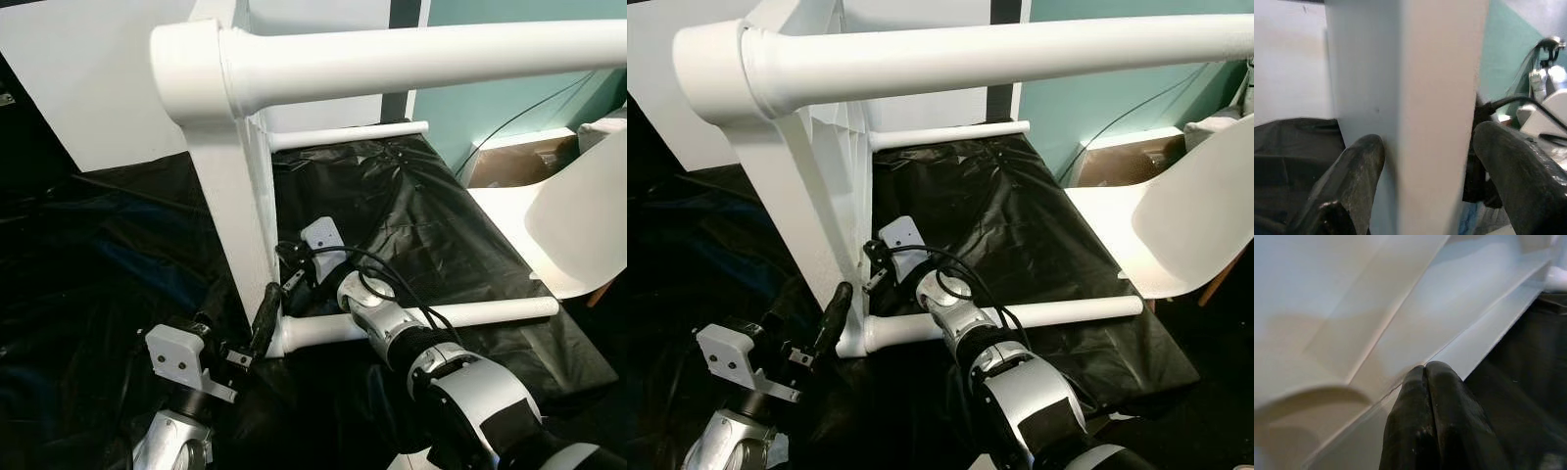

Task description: Building children table

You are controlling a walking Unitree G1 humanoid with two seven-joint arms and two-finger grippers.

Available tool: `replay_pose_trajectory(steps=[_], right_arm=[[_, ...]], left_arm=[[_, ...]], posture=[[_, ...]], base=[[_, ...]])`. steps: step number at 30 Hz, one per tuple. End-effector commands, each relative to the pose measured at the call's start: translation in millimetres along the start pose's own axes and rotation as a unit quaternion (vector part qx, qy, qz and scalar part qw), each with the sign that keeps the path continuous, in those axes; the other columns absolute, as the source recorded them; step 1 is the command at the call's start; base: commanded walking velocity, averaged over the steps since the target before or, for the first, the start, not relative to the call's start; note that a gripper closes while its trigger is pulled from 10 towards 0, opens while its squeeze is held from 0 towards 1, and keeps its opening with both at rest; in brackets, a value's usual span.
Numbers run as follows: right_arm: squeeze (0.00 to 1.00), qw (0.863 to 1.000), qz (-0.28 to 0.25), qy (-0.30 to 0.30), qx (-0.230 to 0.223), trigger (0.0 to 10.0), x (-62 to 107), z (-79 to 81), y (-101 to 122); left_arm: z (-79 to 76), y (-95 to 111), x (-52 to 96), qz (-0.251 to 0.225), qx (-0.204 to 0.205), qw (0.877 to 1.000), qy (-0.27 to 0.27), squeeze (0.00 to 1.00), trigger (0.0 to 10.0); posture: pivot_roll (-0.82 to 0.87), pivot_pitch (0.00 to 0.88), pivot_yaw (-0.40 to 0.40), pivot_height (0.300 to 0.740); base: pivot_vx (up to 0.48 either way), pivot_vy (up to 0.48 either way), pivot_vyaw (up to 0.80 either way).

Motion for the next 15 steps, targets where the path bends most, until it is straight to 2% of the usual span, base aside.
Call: replay_pose_trajectory(steps=[1,15], right_arm=[[0.00,0.998,-0.021,0.055,-0.016,7.3,-6.8,38.1,6],[0.00,0.995,-0.030,0.093,-0.019,8.2,-2.5,50.4,4]], left_arm=[[-0.9,-8,-1.7,0.023,-0.011,0.999,-0.020,0.00,10.0],[-8.3,2,-16.9,0.014,-0.019,0.999,-0.022,0.00,10.0]], posture=[[0.04,0.000,0.053,0.740],[0.03,0.000,0.059,0.740]], base=[[0.000,0.000,0.00],[0.000,0.000,0.00]])
Point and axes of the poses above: a point about 5 cm out from each wrist's last joint towards the gripper, its own x axis pointing back from the gripper into the wrist, its own y axis along the axis of the wrist's last joint, z = x × y, the point moved 4 cm from there along -x, pointing out of the wrist towards the gripper, and after that the axes turned 8 degrees about x, right-handed, at the moved point
